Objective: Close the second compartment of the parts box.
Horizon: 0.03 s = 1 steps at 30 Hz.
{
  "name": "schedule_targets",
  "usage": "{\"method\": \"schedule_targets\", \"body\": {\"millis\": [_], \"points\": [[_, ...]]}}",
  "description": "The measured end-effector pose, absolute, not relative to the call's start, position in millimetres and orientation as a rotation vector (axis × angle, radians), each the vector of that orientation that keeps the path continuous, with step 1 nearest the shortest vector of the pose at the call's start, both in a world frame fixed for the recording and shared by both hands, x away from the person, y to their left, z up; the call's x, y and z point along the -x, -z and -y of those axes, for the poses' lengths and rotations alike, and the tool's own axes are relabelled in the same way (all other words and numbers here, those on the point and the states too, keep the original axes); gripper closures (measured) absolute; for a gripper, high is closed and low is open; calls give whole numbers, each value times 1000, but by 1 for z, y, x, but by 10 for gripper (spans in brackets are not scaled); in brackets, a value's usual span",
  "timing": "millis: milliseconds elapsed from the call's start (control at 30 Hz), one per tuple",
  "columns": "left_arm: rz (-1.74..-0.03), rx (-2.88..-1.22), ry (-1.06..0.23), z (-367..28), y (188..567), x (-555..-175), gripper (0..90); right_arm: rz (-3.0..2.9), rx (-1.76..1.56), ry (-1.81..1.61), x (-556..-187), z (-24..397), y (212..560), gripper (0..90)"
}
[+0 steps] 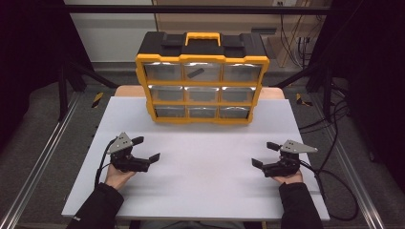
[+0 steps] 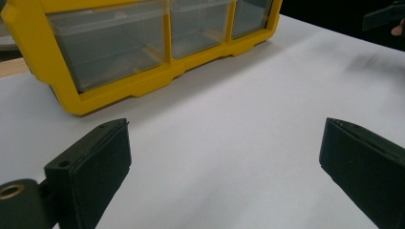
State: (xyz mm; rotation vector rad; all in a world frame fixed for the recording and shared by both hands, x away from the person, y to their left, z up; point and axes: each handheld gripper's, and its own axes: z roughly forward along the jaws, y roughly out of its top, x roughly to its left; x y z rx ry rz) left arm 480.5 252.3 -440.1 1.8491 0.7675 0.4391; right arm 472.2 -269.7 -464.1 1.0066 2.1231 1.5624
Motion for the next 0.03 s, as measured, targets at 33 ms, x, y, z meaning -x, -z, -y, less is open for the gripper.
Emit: {"method": "schedule_targets", "body": {"millis": [33], "points": [[-768,-1848,-441,-252,441,-480,31,-2124,-1007,-1562,-472,270,464,2]]}}
